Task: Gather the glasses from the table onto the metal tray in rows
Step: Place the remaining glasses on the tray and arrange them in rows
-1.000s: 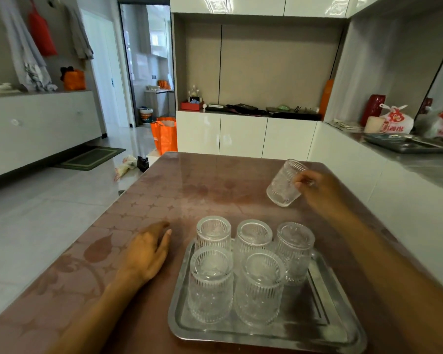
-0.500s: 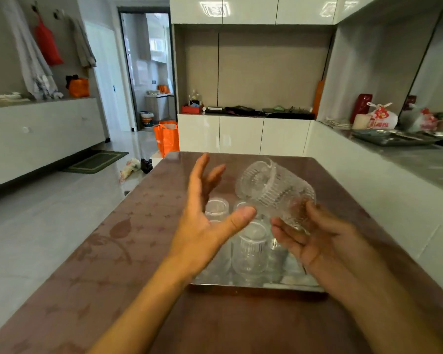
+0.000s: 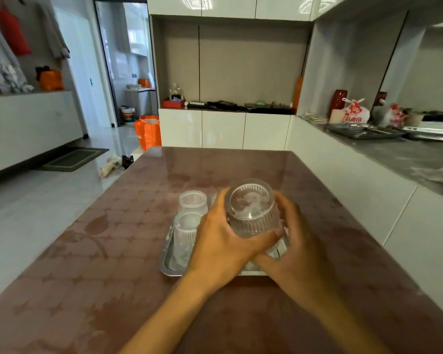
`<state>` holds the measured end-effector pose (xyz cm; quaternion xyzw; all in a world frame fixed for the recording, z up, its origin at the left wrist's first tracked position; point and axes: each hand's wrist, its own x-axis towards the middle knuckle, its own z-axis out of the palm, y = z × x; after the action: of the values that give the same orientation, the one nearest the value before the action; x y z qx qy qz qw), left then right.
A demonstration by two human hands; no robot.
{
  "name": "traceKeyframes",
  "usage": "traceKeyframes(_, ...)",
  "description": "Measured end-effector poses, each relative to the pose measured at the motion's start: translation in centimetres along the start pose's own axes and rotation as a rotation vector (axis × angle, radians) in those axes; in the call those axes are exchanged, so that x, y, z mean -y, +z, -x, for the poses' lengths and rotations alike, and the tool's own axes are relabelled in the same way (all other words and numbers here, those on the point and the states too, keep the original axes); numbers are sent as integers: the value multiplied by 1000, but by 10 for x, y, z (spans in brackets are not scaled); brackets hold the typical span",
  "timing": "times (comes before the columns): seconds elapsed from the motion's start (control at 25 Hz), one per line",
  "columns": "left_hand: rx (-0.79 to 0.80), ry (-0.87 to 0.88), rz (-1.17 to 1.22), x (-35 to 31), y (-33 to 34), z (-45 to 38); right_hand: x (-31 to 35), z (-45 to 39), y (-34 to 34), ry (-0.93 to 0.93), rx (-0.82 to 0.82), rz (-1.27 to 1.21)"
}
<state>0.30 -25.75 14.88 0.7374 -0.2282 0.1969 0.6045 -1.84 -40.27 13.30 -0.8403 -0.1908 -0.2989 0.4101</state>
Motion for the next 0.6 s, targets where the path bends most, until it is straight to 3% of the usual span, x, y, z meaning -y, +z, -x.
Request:
traceKeyframes(0.08,112,-28,-51,2,4,1,-10,-3,5,16,-93,18)
traceKeyframes(0.2,272,-117,-138,8,-9,6,-39,-4,9,174,-107,-41)
traceKeyframes(0.36,68,-105,-278,25,-41,34,-77,-4,22,435,9,-74)
traceKeyframes(0.6,73,-102,-367,40,-58,46,-100,-1,34,490,108,-43)
